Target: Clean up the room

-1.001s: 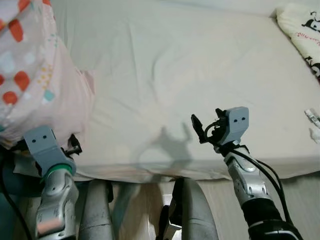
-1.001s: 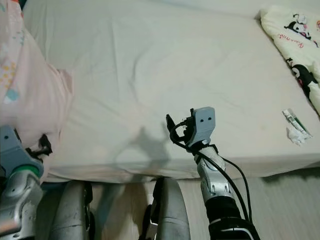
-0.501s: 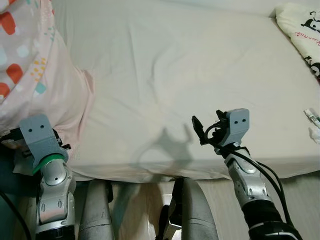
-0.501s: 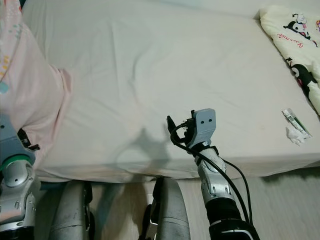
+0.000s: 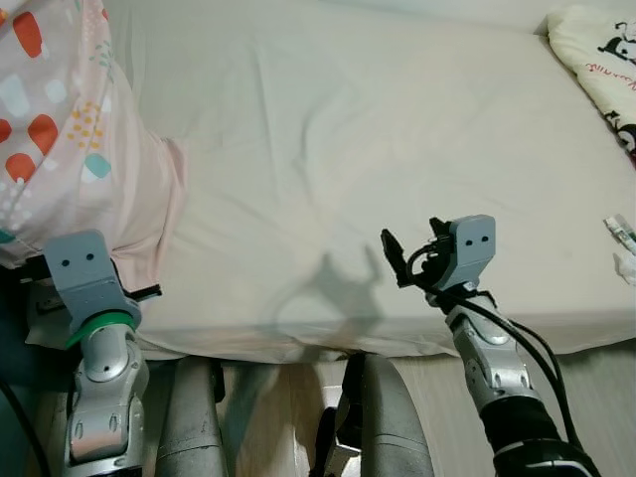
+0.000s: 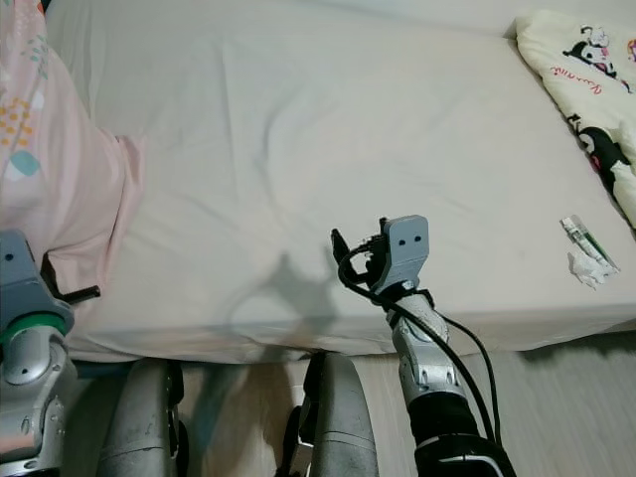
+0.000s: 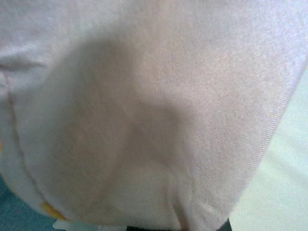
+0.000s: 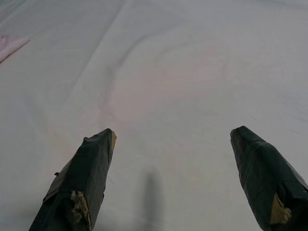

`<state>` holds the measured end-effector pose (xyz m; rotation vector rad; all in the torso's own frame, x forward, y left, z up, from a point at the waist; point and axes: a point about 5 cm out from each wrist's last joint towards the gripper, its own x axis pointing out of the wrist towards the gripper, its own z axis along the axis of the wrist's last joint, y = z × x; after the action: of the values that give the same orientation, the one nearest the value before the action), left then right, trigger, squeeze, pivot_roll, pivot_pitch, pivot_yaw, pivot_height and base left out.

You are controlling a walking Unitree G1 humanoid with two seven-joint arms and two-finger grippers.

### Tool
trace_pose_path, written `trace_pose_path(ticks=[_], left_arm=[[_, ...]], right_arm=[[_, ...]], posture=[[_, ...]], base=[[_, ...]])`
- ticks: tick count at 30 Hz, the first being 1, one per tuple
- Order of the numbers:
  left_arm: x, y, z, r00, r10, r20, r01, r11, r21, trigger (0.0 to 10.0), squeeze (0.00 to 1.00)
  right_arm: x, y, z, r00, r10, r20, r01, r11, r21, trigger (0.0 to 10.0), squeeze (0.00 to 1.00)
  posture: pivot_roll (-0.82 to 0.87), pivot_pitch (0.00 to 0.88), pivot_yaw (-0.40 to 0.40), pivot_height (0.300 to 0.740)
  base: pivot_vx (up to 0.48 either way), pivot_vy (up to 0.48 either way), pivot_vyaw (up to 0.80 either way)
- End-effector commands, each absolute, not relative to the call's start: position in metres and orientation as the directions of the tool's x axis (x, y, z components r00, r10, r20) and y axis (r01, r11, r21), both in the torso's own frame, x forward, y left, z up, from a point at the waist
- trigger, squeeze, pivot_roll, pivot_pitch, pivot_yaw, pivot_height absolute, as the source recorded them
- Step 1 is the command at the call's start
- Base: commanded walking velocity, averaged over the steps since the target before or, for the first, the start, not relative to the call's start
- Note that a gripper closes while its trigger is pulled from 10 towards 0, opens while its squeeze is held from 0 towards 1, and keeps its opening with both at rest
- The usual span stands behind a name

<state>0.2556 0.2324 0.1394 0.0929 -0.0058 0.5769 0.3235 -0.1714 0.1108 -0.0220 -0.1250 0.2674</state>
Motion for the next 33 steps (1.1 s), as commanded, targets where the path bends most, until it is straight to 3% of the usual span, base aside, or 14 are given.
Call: trace_pose_path(ticks=[1, 3, 7, 8, 12, 16, 20, 21, 24, 26, 28, 30, 33], left_arm=[[0.257, 0.231, 0.152, 0.841, 0.532, 0.096, -0.539, 0.838, 0.081, 0.0, 0.00], [0.260, 0.229, 0.159, 0.839, 0.529, 0.125, -0.540, 0.837, 0.085, 0.0, 0.00], [0.278, 0.224, 0.234, 0.745, 0.521, 0.416, -0.618, 0.774, 0.138, 0.0, 0.00], [0.282, 0.219, 0.266, 0.694, 0.472, 0.544, -0.641, 0.749, 0.167, 10.0, 0.00], [0.283, 0.216, 0.285, 0.659, 0.433, 0.615, -0.654, 0.733, 0.185, 10.0, 0.00], [0.286, 0.210, 0.339, 0.570, 0.247, 0.784, -0.676, 0.684, 0.275, 10.0, 0.00], [0.289, 0.212, 0.350, 0.562, 0.206, 0.801, -0.680, 0.667, 0.305, 10.0, 0.00], [0.300, 0.214, 0.344, 0.635, 0.197, 0.747, -0.635, 0.684, 0.359, 10.0, 0.00], [0.307, 0.215, 0.338, 0.691, 0.175, 0.701, -0.600, 0.680, 0.422, 10.0, 0.00], [0.321, 0.215, 0.325, 0.793, 0.134, 0.594, -0.505, 0.690, 0.519, 10.0, 0.00], [0.327, 0.215, 0.319, 0.837, 0.114, 0.535, -0.452, 0.696, 0.558, 10.0, 0.00], [0.341, 0.217, 0.301, 0.941, 0.087, 0.327, -0.261, 0.803, 0.536, 10.0, 0.00], [0.349, 0.219, 0.294, 0.965, 0.081, 0.249, -0.184, 0.886, 0.426, 10.0, 0.00]], right_arm=[[0.320, -0.178, 0.104, 0.965, 0.245, 0.097, -0.243, 0.969, -0.040, 10.0, 0.00], [0.321, -0.179, 0.105, 0.965, 0.244, 0.100, -0.241, 0.970, -0.041, 10.0, 0.00], [0.322, -0.181, 0.106, 0.966, 0.237, 0.102, -0.233, 0.971, -0.042, 10.0, 0.00], [0.323, -0.180, 0.106, 0.966, 0.235, 0.105, -0.232, 0.972, -0.041, 10.0, 0.00], [0.324, -0.179, 0.106, 0.966, 0.234, 0.107, -0.231, 0.972, -0.039, 10.0, 0.00], [0.326, -0.176, 0.109, 0.965, 0.232, 0.119, -0.229, 0.973, -0.039, 10.0, 0.00], [0.325, -0.177, 0.108, 0.967, 0.226, 0.121, -0.223, 0.974, -0.039, 10.0, 0.00], [0.324, -0.179, 0.106, 0.969, 0.216, 0.119, -0.213, 0.976, -0.039, 10.0, 0.00], [0.323, -0.180, 0.106, 0.970, 0.211, 0.119, -0.208, 0.977, -0.038, 10.0, 0.00], [0.323, -0.181, 0.106, 0.971, 0.208, 0.119, -0.205, 0.978, -0.038, 10.0, 0.00], [0.323, -0.181, 0.106, 0.971, 0.207, 0.119, -0.204, 0.978, -0.038, 10.0, 0.00], [0.323, -0.181, 0.106, 0.971, 0.206, 0.120, -0.203, 0.978, -0.040, 10.0, 0.00], [0.323, -0.181, 0.106, 0.972, 0.203, 0.121, -0.200, 0.979, -0.040, 10.0, 0.00]], posture=[[0.13, 0.158, -0.149, 0.603], [0.13, 0.158, -0.149, 0.603], [0.13, 0.146, -0.143, 0.603], [0.13, 0.146, -0.143, 0.603], [0.13, 0.142, -0.138, 0.603], [0.12, 0.135, -0.127, 0.603], [0.11, 0.132, -0.119, 0.603], [0.11, 0.131, -0.114, 0.603], [0.11, 0.131, -0.114, 0.603], [0.11, 0.131, -0.114, 0.603], [0.11, 0.131, -0.114, 0.603], [0.11, 0.131, -0.114, 0.603], [0.11, 0.131, -0.114, 0.603]], base=[[0.000, 0.000, 0.00], [0.000, 0.000, 0.00], [0.000, 0.000, 0.00], [0.000, 0.000, 0.00], [0.000, 0.000, 0.00], [0.000, 0.000, 0.00], [0.000, 0.000, 0.00], [0.000, 0.000, 0.00], [0.000, 0.000, 0.00], [0.000, 0.000, 0.00], [0.000, 0.000, 0.00], [0.000, 0.000, 0.00], [0.000, 0.000, 0.00]])
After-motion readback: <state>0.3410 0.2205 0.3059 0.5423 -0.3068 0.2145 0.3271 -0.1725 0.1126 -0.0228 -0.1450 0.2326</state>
